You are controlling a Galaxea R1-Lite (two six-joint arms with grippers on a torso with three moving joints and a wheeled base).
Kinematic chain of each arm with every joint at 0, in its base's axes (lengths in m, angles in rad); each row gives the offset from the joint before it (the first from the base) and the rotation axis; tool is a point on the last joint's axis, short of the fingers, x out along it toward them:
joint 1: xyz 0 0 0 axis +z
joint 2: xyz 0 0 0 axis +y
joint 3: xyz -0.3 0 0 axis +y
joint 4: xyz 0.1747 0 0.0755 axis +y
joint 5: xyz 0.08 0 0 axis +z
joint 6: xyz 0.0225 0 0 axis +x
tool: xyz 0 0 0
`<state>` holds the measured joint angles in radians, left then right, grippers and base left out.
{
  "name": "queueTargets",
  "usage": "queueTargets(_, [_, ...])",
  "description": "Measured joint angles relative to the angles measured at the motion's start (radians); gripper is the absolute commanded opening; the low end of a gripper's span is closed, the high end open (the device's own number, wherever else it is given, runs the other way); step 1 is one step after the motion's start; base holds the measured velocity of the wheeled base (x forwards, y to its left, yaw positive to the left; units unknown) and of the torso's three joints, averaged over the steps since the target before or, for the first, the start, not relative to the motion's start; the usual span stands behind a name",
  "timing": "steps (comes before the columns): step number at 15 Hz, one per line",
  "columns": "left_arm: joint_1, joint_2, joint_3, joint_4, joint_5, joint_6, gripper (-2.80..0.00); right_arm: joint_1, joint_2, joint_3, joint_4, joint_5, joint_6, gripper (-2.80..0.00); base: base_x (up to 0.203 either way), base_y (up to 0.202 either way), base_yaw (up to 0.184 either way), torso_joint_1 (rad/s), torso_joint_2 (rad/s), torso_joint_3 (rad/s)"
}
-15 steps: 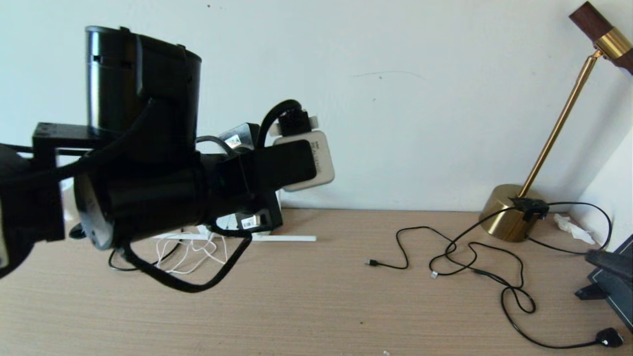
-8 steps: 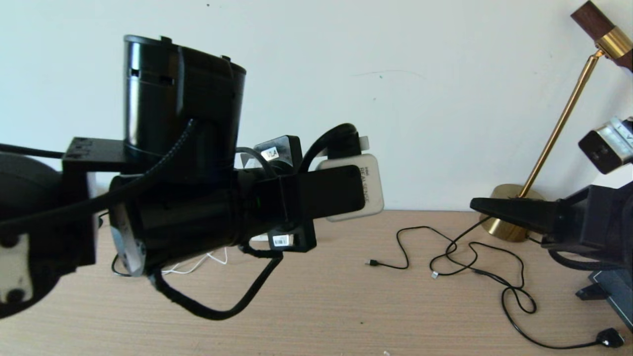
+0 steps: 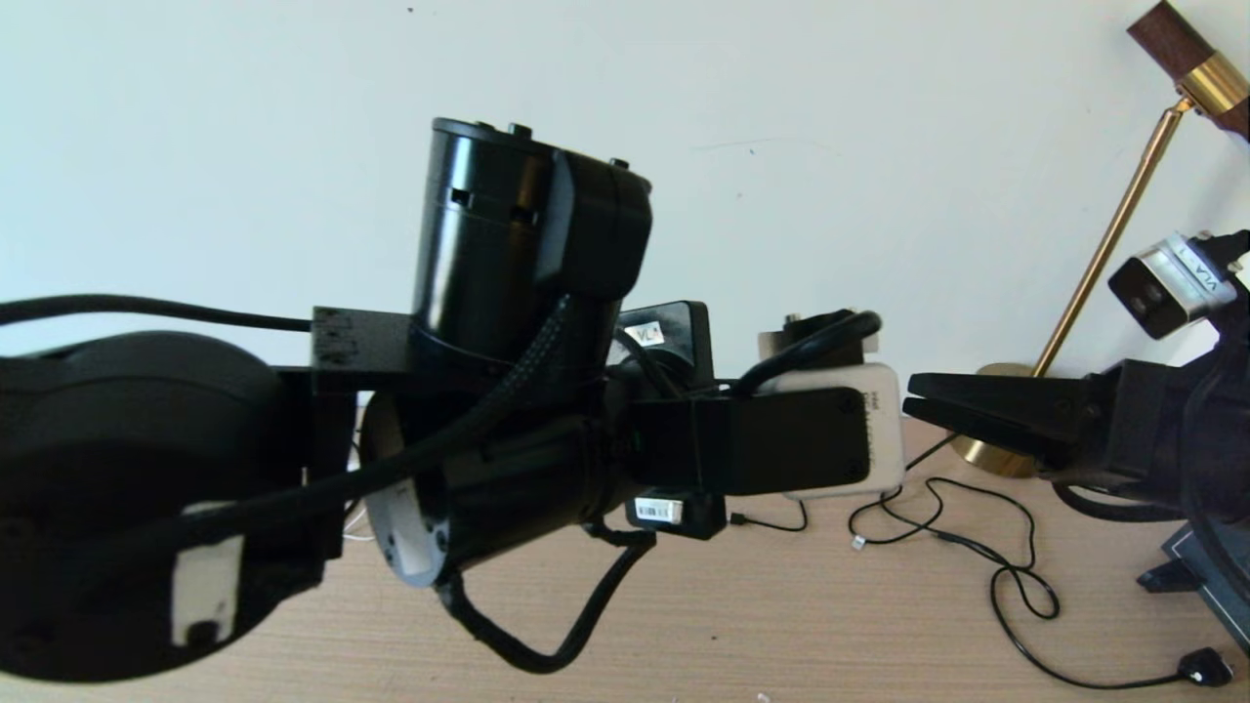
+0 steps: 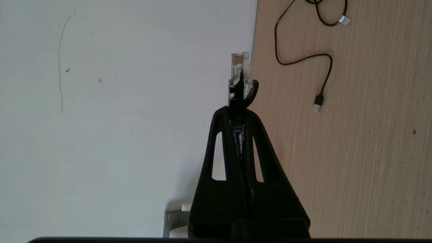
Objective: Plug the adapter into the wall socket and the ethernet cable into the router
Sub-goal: Hand it to the other hand
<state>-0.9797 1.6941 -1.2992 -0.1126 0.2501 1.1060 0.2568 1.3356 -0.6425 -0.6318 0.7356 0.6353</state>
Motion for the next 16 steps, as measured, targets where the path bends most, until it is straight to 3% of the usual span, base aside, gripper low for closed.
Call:
queueTargets(4, [-0.020,0.053,-0.048,0.000,0.002,0.024,-2.80,0.001,0.010,0.047,-0.102,0.003,-0.008,0.00,0.000,0.000,0.000,0.000,0.00,0.000])
queueTargets(16, [-0.052,0.123,-0.135,-0.001,-0.015,0.038,-2.80,0.073,0.030,0.066,-0.108,0.001,-0.004,0.00,0.000,0.000,0.000,0.000,0.00,0.000])
